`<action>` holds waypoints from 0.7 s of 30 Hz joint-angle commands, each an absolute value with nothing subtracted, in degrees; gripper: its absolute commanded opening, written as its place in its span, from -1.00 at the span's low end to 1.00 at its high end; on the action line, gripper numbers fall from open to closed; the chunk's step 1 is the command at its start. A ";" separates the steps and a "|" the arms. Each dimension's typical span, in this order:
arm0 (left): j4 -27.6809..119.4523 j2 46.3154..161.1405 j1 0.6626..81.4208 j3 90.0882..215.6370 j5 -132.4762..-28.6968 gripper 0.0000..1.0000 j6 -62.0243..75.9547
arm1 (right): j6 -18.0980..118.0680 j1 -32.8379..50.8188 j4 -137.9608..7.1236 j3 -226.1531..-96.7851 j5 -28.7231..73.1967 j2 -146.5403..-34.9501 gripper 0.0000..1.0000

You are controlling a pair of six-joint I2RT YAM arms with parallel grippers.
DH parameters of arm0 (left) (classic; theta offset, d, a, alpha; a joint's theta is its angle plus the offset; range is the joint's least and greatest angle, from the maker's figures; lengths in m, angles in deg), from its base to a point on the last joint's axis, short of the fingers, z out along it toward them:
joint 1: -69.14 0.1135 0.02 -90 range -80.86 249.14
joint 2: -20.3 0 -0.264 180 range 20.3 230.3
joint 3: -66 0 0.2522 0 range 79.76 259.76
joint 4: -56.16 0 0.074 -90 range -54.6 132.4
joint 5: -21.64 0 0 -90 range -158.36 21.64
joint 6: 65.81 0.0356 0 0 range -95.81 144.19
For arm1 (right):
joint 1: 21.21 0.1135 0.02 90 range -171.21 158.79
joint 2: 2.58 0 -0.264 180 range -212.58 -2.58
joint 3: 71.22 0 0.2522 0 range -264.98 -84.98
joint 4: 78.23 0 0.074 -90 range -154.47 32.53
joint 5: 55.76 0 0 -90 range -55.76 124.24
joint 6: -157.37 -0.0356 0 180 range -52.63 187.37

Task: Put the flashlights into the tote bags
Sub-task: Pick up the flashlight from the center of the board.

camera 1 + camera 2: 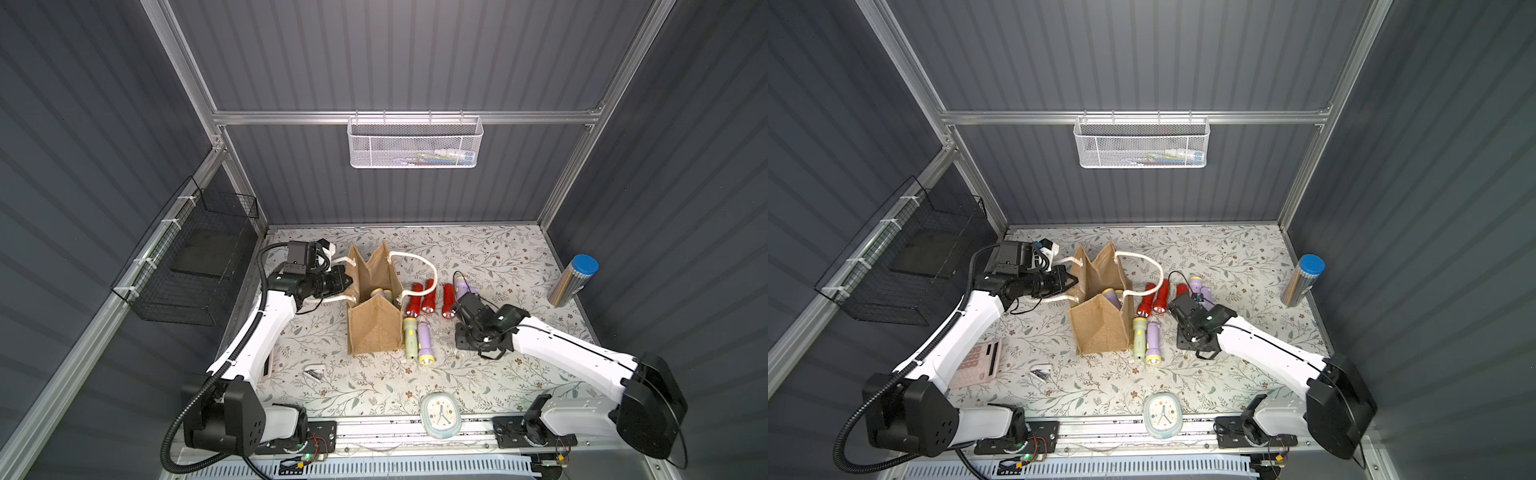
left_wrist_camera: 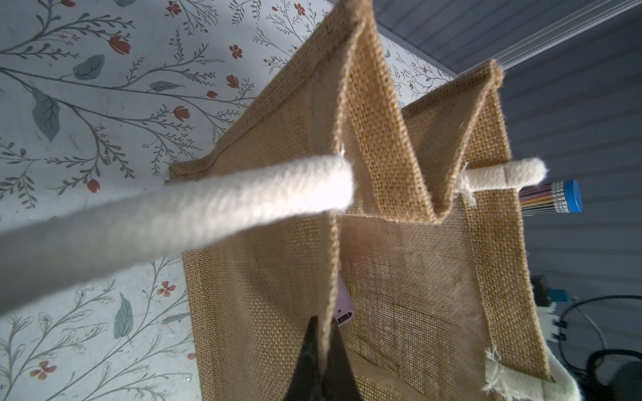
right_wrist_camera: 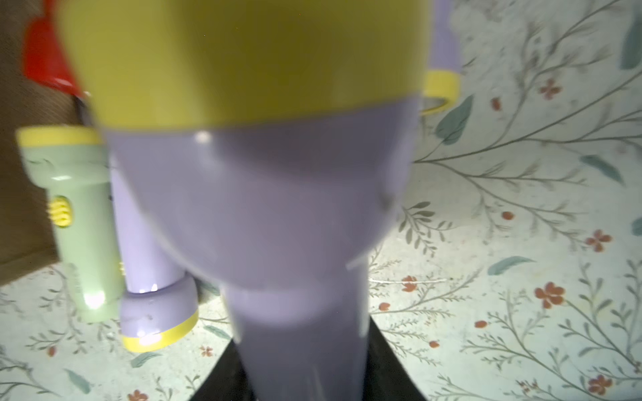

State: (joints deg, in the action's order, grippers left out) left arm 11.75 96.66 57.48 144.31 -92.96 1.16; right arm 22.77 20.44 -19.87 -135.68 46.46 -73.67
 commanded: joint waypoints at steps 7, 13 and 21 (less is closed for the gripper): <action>11.82 96.33 56.92 145.40 -94.76 -1.00 1.51 | 25.54 15.14 -12.46 -152.95 50.28 -67.07 -1.00; 11.38 95.91 56.83 146.29 -95.69 -1.00 1.69 | 30.48 14.65 -14.93 -167.13 43.83 -73.22 -1.00; 12.70 95.14 56.82 145.51 -96.43 -1.00 0.83 | 32.97 17.11 -24.26 -178.73 35.70 -82.27 -1.00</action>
State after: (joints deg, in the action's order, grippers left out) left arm 12.16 96.59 57.41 144.33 -94.68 1.07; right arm 30.97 15.85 -19.61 -175.91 39.21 -80.47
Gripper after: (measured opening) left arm 0.051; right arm 0.405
